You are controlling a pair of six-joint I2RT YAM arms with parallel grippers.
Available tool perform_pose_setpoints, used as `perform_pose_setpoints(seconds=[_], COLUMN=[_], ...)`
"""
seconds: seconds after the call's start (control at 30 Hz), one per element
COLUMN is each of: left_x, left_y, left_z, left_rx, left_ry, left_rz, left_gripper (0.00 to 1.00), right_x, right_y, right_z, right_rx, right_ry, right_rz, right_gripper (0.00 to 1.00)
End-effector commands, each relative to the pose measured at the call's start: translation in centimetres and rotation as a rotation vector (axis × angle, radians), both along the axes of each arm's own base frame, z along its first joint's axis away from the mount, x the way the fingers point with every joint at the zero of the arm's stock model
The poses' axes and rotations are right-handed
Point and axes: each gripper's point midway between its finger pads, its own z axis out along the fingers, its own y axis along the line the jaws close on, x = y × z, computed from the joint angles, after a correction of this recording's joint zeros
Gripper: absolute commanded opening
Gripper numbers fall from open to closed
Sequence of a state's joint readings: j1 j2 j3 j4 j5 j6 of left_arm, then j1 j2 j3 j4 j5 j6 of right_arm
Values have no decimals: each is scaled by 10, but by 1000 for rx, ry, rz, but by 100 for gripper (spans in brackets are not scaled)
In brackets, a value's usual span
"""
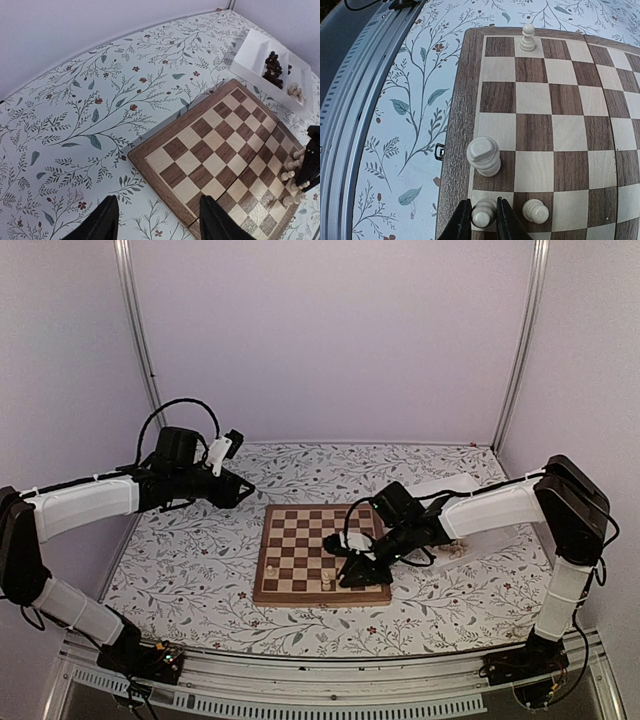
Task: Set up the chess pieces on the board
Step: Place the chess piece on the chessboard, then pick up the chess piece from the storage box.
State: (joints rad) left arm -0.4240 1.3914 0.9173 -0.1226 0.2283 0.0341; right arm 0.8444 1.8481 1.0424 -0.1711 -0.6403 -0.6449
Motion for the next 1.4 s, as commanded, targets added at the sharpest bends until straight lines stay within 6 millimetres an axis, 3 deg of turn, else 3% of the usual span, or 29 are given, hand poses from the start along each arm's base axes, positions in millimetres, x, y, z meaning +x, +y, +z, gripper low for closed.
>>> perform_pose_setpoints(seconds=[0.0, 0.2, 0.33, 0.47, 0.57, 0.7, 0.87, 0.97, 1.07, 1.23, 1.37], left_x=[3, 4, 5, 5, 1, -14, -37, -46, -51, -60, -64], left_y=[2, 2, 2, -1, -8, -33, -75, -100, -124, -167, -195], left_z=[19, 18, 15, 12, 17, 34, 55, 61, 61, 59, 51], left_rx=[-17, -14, -10, -15, -40, -61, -26, -13, 1, -16, -19], left_ry=[-38, -36, -31, -19, -22, -67, -137, -162, -175, -160, -140], left_rz=[-2, -3, -2, -11, -42, -117, -230, -281, -315, -381, -442], left_gripper=[57, 57, 57, 57, 57, 57, 57, 57, 57, 57, 57], right_x=[2, 1, 2, 10, 23, 55, 99, 114, 122, 127, 124], right_y=[5, 4, 4, -2, -20, -67, -156, -209, -250, -292, -302], right_z=[4, 22, 53, 99, 117, 130, 125, 117, 108, 79, 46], right_rx=[2, 23, 58, 116, 122, 77, 11, -41, -96, -198, -284], right_ry=[-5, -24, -69, -112, -93, -124, -134, -122, -122, -54, 7], right_rz=[-4, -1, -3, -11, -52, -193, -459, -603, -716, -840, -848], right_gripper=[20, 25, 30, 32, 32, 32, 34, 34, 35, 35, 34])
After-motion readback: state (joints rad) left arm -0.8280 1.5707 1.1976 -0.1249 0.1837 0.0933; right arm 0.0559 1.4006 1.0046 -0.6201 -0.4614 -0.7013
